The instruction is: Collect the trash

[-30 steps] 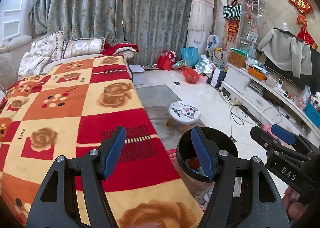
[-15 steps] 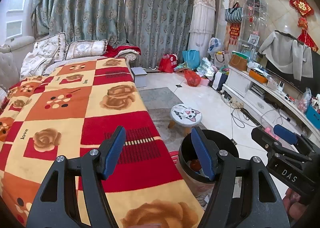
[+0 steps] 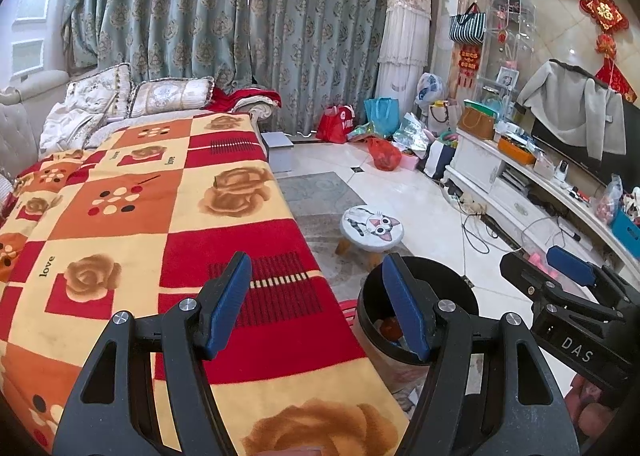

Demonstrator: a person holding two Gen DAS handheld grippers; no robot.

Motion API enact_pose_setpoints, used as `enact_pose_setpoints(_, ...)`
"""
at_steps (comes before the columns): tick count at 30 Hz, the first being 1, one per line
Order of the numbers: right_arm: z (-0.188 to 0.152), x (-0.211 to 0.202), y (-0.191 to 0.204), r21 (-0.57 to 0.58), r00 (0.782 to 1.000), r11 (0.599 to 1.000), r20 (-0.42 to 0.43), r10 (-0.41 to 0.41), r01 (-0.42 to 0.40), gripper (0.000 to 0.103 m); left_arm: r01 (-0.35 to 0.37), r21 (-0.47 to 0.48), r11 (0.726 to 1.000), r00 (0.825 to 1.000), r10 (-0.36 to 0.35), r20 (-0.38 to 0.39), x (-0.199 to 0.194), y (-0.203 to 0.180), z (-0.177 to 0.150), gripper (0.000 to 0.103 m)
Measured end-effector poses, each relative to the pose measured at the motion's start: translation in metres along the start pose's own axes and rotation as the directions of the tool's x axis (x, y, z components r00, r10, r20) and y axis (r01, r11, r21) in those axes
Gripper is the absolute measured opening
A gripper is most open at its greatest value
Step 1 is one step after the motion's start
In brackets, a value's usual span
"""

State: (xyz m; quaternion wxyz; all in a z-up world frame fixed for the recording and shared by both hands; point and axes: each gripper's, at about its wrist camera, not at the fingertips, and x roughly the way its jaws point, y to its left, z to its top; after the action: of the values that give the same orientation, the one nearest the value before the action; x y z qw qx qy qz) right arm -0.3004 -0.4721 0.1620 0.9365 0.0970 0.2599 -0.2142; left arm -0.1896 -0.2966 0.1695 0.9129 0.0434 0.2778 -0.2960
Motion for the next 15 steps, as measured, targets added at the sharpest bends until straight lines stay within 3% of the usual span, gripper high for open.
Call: enact_pose_setpoints(15, -0.0051, 0.005, -0.0049, 0.0, 1.0, 1.0, -0.015, -0.002, 0.002, 0.076, -0.001, 0.002, 1.0, 1.0, 0.001, -0.011, 0.004, -0.0057, -0.0036, 0.067)
